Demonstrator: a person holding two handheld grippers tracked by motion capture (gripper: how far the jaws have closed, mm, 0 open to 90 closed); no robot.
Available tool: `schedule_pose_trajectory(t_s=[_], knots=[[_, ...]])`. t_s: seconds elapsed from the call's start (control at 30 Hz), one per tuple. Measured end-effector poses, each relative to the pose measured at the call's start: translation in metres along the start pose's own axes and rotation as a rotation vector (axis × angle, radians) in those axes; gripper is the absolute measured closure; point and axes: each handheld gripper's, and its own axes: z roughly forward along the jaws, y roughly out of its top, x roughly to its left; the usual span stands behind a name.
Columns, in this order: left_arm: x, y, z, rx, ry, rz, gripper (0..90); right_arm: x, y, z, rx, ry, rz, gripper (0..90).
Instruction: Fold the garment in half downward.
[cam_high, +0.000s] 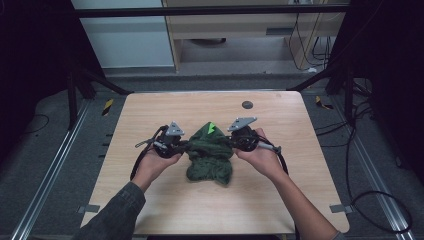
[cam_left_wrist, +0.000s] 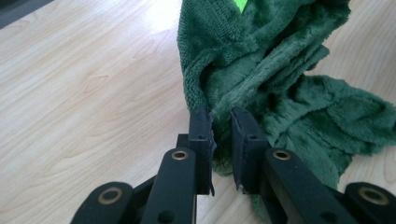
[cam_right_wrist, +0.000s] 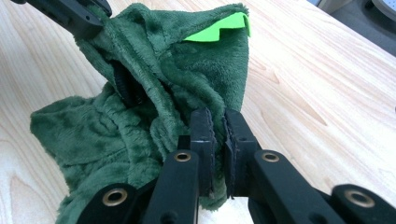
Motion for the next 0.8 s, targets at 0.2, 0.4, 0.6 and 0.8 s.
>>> schedule_pose_trajectory(t_s=[0.2,0.4,0.6,0.8], knots=[[-0.006,-0.005,0.001,0.000,-0.008,0.007,79.2,0.004,-0.007,-0.001,-0.003,0.002,0.003,83.7],[-0.009,-0.007,0.000,-0.003,-0.011,0.009,78.8,0.006,-0.011,-0.002,-0.002,0.005,0.003,83.3],[-0.012,-0.011,0.001,0.000,-0.014,0.010,78.5,0.010,-0.015,-0.003,-0.005,0.014,0.000,82.9],[-0.014,-0.014,0.002,0.000,-0.017,0.008,77.9,0.011,-0.016,-0.005,-0.007,0.020,-0.002,82.6]])
